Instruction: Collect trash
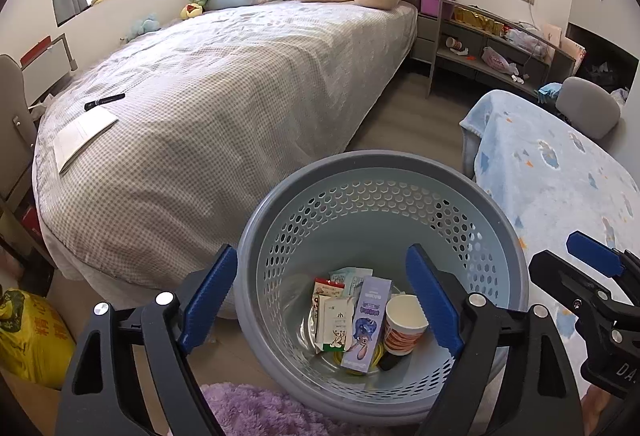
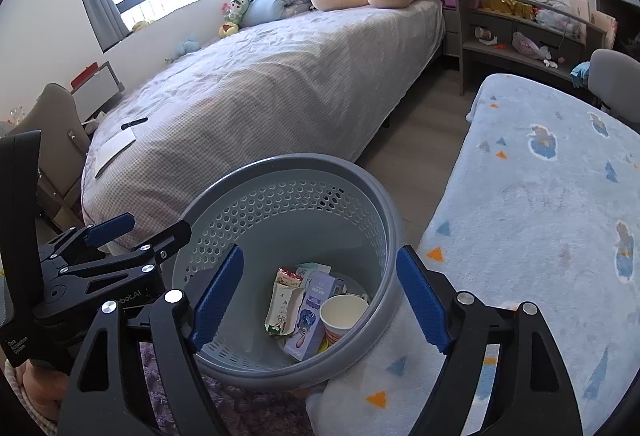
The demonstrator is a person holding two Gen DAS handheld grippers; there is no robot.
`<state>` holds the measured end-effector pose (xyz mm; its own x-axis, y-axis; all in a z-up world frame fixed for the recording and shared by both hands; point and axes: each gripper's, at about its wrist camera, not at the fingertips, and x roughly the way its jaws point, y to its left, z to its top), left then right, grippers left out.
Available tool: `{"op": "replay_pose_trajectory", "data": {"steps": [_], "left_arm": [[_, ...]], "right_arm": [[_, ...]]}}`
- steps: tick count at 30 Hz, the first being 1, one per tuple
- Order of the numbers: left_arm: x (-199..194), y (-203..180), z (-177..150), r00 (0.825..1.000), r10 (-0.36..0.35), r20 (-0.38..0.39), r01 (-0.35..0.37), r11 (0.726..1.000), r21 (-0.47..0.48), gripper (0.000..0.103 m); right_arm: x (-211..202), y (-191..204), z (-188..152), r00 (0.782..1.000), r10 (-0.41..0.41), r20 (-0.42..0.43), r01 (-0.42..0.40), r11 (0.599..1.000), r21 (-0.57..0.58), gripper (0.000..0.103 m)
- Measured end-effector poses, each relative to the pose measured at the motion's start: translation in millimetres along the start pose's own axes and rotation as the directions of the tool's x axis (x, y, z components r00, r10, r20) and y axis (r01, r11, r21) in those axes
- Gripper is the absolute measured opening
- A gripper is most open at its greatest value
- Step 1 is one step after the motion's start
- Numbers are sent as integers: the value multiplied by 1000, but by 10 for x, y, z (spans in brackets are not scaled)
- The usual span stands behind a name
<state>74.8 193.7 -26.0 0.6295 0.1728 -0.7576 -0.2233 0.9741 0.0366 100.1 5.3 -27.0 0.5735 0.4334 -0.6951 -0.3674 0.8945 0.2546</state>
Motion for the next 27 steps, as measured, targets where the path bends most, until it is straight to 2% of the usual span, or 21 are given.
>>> {"op": "replay_pose_trajectory", "data": {"steps": [27], "left_arm": [[-42,15,12,1000,24,-1,-24,1000,-3,85]], "right_arm": [[-63,-27,-8,1000,-16,20,16,1000,-6,88]]}}
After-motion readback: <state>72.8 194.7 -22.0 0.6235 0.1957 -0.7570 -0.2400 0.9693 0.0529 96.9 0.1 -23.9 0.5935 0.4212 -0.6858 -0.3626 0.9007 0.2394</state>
